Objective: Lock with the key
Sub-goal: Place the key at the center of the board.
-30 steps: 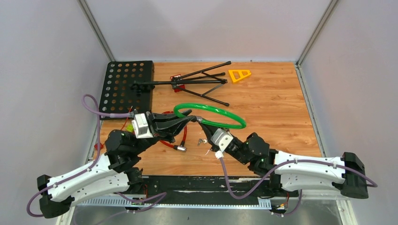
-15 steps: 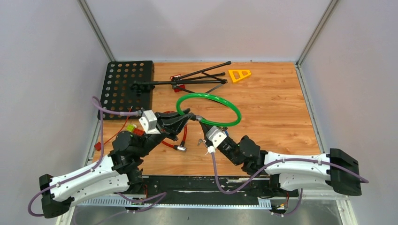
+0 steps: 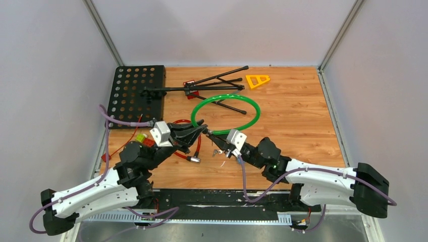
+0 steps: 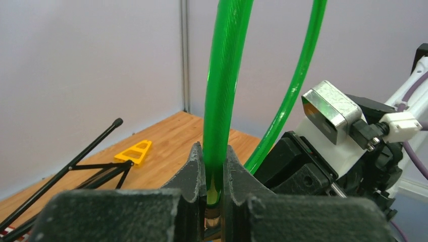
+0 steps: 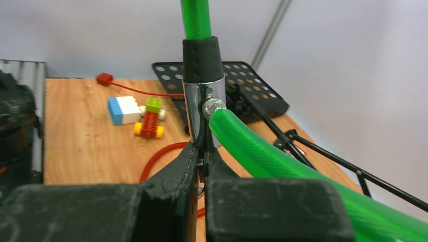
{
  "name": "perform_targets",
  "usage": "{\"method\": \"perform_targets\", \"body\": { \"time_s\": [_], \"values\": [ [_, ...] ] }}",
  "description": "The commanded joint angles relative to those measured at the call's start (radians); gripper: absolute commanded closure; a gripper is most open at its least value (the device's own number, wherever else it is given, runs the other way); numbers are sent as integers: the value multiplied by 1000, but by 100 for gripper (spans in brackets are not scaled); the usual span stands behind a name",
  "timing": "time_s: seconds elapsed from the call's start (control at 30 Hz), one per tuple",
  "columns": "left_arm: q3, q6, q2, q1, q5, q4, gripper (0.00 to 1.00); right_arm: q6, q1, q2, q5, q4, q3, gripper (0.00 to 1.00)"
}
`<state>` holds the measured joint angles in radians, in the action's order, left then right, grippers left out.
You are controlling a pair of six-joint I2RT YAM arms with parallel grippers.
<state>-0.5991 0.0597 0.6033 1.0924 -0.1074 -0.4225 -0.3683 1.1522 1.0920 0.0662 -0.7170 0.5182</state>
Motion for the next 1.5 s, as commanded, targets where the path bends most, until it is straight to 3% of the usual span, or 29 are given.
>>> {"method": "perform_targets", "body": {
  "time_s": [0.0,0.4,0.53,0.7,0.8,0.9,1.1,1.17,1.27,1.33,1.47],
  "values": [
    [-157,-31,-93,11,159,-358,100,99,-39,-1,-166,381,11,100],
    [-145,-59,-111,11,145,-343,100,92,-39,-215,-507,691,154,100],
    [-151,-58,-118,11,141,-328,100,76,-39,-243,-417,744,126,100],
    [-155,-76,-122,11,97,-278,100,156,-40,-255,-36,643,60,100],
    [-183,-78,-117,11,-13,-151,100,242,-52,-197,131,671,86,100],
    [-203,-78,-100,11,-99,-19,100,339,-107,-100,86,755,149,100],
    [-166,-65,-86,11,-225,43,100,516,-175,160,-75,830,251,100],
    [-169,-44,-80,11,-259,88,100,544,-180,243,-81,876,289,87],
    [-168,-25,-73,11,-319,146,100,574,-180,303,32,947,326,42],
    [-161,-6,-69,11,-390,183,100,585,-181,288,91,966,317,36],
    [-163,75,-4,-16,-482,312,100,618,-203,185,132,944,258,34]
  ]
}}
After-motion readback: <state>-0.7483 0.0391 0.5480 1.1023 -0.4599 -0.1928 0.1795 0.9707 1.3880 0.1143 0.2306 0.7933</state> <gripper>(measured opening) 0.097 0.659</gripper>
